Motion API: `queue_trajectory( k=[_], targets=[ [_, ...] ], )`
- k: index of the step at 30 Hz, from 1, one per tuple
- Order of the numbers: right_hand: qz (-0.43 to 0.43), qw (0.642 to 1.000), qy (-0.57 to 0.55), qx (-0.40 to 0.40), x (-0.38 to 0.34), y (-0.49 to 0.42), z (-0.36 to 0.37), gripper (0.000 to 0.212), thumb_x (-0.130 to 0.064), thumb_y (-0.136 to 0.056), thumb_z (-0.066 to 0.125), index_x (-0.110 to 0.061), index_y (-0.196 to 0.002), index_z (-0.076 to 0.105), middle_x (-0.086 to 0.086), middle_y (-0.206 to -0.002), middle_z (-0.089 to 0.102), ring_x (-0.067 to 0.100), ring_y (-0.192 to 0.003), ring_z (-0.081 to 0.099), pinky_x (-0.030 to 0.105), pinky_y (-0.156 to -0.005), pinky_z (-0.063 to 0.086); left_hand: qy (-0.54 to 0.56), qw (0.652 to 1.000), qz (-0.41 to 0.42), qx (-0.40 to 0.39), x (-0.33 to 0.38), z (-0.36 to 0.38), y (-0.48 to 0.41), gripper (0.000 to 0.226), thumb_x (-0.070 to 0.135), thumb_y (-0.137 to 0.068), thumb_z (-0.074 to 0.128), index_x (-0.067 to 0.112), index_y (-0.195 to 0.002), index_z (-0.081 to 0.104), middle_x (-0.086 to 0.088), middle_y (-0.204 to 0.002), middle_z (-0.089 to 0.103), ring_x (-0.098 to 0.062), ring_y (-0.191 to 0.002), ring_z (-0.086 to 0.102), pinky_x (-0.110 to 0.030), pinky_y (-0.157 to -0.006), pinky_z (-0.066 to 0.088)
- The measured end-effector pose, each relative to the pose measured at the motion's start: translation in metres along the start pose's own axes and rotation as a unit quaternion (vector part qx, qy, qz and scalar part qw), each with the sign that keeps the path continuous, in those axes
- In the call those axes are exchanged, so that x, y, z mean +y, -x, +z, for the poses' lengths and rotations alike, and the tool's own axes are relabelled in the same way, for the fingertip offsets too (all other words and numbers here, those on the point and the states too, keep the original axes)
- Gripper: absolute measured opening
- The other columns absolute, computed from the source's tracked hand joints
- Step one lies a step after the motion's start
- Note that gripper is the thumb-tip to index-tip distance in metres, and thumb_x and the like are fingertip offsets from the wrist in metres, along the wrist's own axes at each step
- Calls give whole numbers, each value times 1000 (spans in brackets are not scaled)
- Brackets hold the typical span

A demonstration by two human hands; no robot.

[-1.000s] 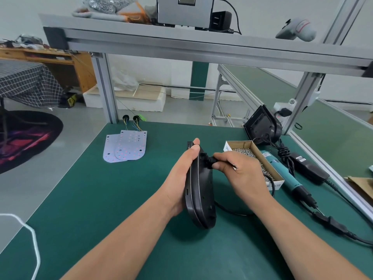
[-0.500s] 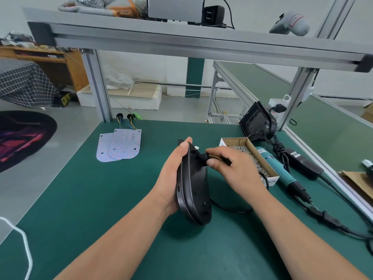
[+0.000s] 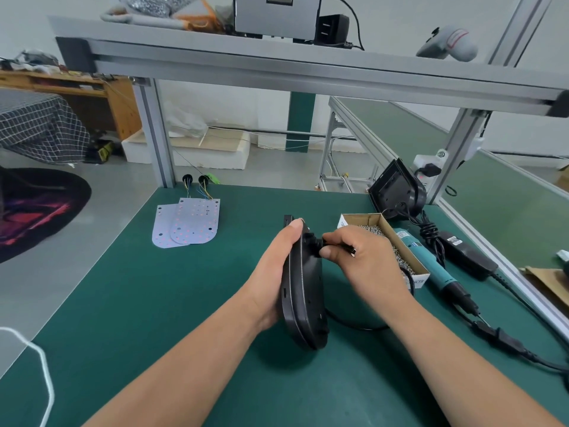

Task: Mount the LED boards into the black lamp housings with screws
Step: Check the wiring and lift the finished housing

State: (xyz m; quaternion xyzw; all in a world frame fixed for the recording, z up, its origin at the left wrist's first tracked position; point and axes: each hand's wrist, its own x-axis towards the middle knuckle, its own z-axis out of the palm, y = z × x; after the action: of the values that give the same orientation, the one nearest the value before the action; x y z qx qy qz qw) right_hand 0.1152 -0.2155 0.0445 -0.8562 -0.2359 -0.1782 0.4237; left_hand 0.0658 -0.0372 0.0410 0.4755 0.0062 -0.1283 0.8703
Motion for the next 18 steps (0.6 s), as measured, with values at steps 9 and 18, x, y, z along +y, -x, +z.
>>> queue_trajectory(
  k=[9, 18],
  targets=[
    [33, 999, 7, -20, 3, 4, 4, 16, -23, -92, 81, -23, -106, 75, -15, -95, 75, 8, -94, 68, 35, -86, 54, -60, 998, -30, 22, 1, -4, -5, 94, 101, -74, 45, 24, -118, 80, -7, -106, 76, -22, -89, 71, -34, -74, 58],
    [42, 998, 49, -30, -1, 9, 5, 5, -27, -97, 68, -31, -98, 69, -19, -77, 69, 7, -71, 60, 34, -67, 51, -144, 984, 18, 103, 7, -18, -12, 76, 24, -88, 85, 22, -154, 49, -9, -128, 76, -23, -119, 72, -45, -115, 48]
  ],
)
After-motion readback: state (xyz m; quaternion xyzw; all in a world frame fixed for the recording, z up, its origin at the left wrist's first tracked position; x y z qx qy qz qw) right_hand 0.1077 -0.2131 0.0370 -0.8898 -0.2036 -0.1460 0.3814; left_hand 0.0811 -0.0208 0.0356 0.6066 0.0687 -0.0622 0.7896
